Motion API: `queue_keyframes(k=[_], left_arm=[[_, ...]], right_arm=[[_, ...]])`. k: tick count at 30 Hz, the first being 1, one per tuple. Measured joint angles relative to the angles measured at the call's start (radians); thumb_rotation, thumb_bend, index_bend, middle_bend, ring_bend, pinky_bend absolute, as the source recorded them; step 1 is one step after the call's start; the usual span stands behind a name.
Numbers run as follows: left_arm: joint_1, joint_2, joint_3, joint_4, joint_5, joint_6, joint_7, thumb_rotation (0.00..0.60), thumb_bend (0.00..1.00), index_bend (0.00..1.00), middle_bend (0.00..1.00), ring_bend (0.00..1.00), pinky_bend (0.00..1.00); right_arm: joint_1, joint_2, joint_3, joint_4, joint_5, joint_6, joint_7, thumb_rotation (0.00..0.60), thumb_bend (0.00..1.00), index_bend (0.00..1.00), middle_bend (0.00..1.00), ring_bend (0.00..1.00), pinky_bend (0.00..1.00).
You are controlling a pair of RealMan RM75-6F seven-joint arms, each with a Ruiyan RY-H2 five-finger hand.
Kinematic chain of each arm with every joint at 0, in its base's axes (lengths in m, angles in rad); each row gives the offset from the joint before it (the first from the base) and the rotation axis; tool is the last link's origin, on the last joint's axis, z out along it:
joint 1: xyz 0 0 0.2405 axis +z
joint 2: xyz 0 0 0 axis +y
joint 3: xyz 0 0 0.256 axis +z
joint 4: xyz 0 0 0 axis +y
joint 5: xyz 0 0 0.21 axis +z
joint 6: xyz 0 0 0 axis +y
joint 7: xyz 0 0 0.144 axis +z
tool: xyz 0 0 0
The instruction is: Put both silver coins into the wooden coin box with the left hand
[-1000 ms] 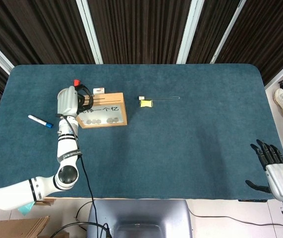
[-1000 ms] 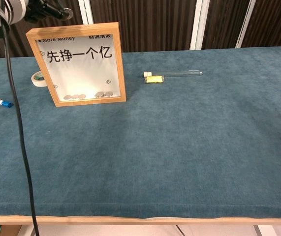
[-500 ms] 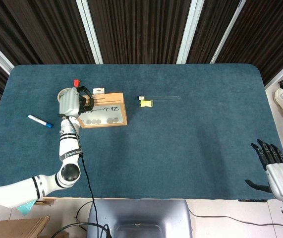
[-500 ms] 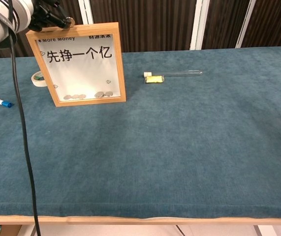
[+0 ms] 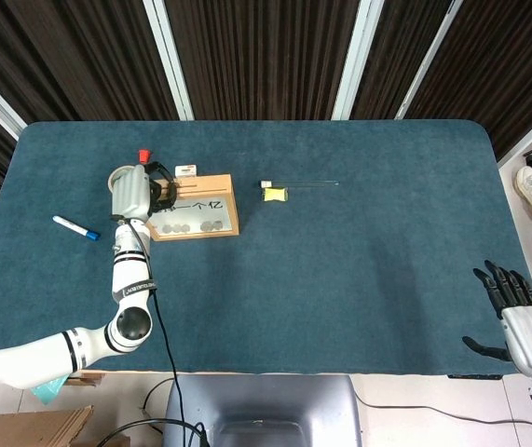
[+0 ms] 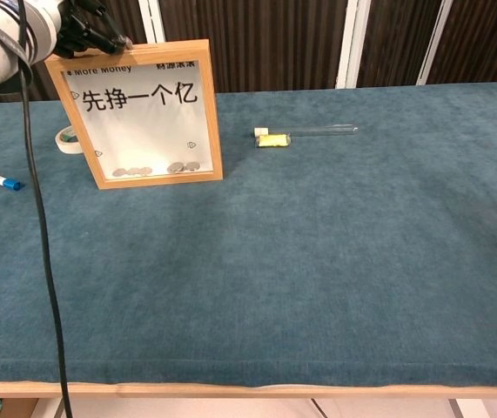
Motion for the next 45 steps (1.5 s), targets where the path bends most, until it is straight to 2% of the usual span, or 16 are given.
queue_keyframes(k=[11,17,19,20,21,23,24,25,26,29,30,31,33,37,40,45], left_arm=[[0.004,0.014,0.008,-0.026,0.014,0.014,-0.007,0.600,0.40,0.43,1.00,1.00,1.00],[0.033,0.047,0.034,-0.117,0.097,0.045,-0.023,0.600,0.39,0.33,1.00,1.00,1.00],[0.049,0.066,0.053,-0.154,0.134,0.056,-0.026,0.600,0.39,0.27,0.95,1.00,1.00],[0.061,0.079,0.065,-0.177,0.157,0.063,-0.029,0.600,0.39,0.25,0.88,0.96,1.00],[0.083,0.101,0.086,-0.214,0.199,0.077,-0.032,0.600,0.39,0.24,0.82,0.90,1.00],[0.132,0.142,0.136,-0.272,0.289,0.110,-0.048,0.600,0.39,0.23,0.63,0.64,0.88],[0.173,0.173,0.179,-0.305,0.365,0.134,-0.067,0.600,0.39,0.23,0.54,0.52,0.77],[0.206,0.197,0.215,-0.324,0.428,0.153,-0.085,0.600,0.40,0.22,0.43,0.37,0.55],[0.242,0.220,0.254,-0.340,0.496,0.174,-0.105,0.600,0.40,0.21,0.36,0.29,0.42],[0.378,0.293,0.400,-0.364,0.732,0.262,-0.180,0.600,0.40,0.17,0.23,0.12,0.17],[0.460,0.325,0.480,-0.360,0.843,0.316,-0.219,0.600,0.40,0.16,0.19,0.08,0.12],[0.494,0.336,0.513,-0.355,0.882,0.339,-0.234,0.600,0.40,0.14,0.17,0.05,0.08],[0.615,0.364,0.619,-0.323,0.989,0.421,-0.276,0.600,0.40,0.13,0.13,0.02,0.05],[0.798,0.374,0.736,-0.207,1.071,0.548,-0.329,0.600,0.40,0.09,0.06,0.00,0.00],[0.880,0.361,0.764,-0.129,1.077,0.572,-0.368,0.600,0.39,0.07,0.04,0.00,0.00],[0.898,0.355,0.763,-0.106,1.110,0.578,-0.347,0.600,0.38,0.07,0.03,0.00,0.00]], right_arm=[[0.000,-0.001,0.001,0.000,0.001,0.000,-0.003,0.600,0.20,0.00,0.00,0.00,0.00],[0.001,-0.003,0.001,0.002,0.000,0.001,-0.005,0.600,0.20,0.00,0.00,0.00,0.00],[0.001,-0.004,0.001,0.002,-0.001,0.001,-0.008,0.600,0.20,0.00,0.00,0.00,0.00],[0.001,-0.005,0.001,0.001,-0.002,0.000,-0.011,0.600,0.20,0.00,0.00,0.00,0.00],[0.002,-0.007,0.000,0.001,-0.003,-0.002,-0.017,0.600,0.20,0.00,0.00,0.00,0.00],[0.003,-0.012,-0.001,-0.001,-0.003,-0.005,-0.034,0.600,0.20,0.00,0.00,0.00,0.00],[0.004,-0.017,-0.001,-0.003,-0.002,-0.007,-0.048,0.600,0.20,0.00,0.00,0.00,0.00],[0.004,-0.021,-0.002,-0.005,-0.001,-0.009,-0.060,0.600,0.20,0.00,0.00,0.00,0.00],[0.005,-0.025,-0.002,-0.007,0.000,-0.011,-0.072,0.600,0.20,0.00,0.00,0.00,0.00],[0.009,-0.039,-0.005,-0.015,0.001,-0.021,-0.115,0.600,0.20,0.00,0.00,0.00,0.00],[0.010,-0.046,-0.006,-0.017,0.001,-0.025,-0.132,0.600,0.20,0.00,0.00,0.00,0.00],[0.011,-0.051,-0.007,-0.019,0.000,-0.027,-0.145,0.600,0.20,0.00,0.00,0.00,0.00],[0.013,-0.063,-0.010,-0.022,-0.002,-0.031,-0.174,0.600,0.20,0.00,0.00,0.00,0.00],[0.015,-0.087,-0.011,-0.023,0.002,-0.037,-0.223,0.600,0.20,0.00,0.00,0.00,0.00],[0.017,-0.105,-0.011,-0.022,0.008,-0.042,-0.260,0.600,0.20,0.00,0.00,0.00,0.00],[0.015,-0.124,-0.015,-0.022,0.006,-0.040,-0.295,0.600,0.20,0.00,0.00,0.00,0.00]])
